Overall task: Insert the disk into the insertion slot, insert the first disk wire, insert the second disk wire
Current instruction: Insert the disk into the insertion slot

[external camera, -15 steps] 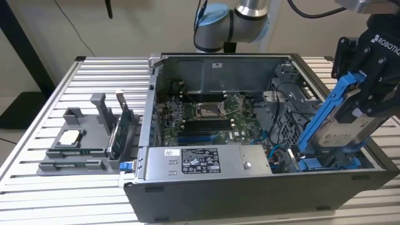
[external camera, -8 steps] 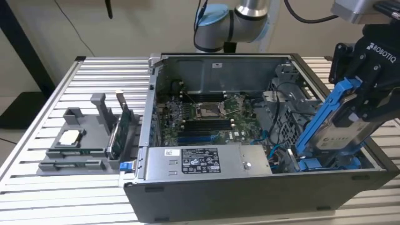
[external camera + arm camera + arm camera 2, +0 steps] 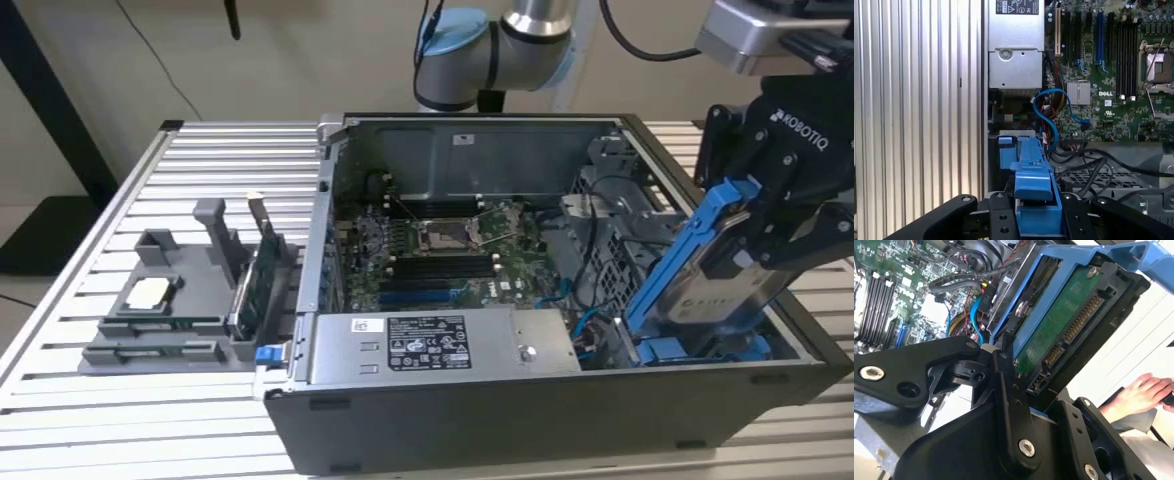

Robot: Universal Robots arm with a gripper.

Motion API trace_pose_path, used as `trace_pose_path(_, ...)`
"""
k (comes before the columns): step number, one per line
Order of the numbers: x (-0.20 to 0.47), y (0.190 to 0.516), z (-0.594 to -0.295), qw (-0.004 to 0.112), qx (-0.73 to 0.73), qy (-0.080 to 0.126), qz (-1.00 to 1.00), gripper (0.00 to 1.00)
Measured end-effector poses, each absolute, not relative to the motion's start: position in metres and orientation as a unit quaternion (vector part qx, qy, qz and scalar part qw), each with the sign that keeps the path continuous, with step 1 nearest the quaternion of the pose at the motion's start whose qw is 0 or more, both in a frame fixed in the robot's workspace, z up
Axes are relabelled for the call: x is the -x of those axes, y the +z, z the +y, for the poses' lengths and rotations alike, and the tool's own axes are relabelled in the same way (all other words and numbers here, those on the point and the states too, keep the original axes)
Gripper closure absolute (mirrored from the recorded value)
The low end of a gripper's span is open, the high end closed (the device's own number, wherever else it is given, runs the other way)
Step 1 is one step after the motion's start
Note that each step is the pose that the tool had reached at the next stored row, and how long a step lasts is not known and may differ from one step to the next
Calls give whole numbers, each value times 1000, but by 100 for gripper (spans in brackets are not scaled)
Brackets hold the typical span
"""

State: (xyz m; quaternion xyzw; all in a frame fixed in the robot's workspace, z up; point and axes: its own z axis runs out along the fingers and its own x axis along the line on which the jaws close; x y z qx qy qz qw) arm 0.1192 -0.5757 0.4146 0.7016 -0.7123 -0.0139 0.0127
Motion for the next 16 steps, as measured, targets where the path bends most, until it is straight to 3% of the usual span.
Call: trace_pose_path(16, -121, 387, -575, 13, -702, -14, -712, 67)
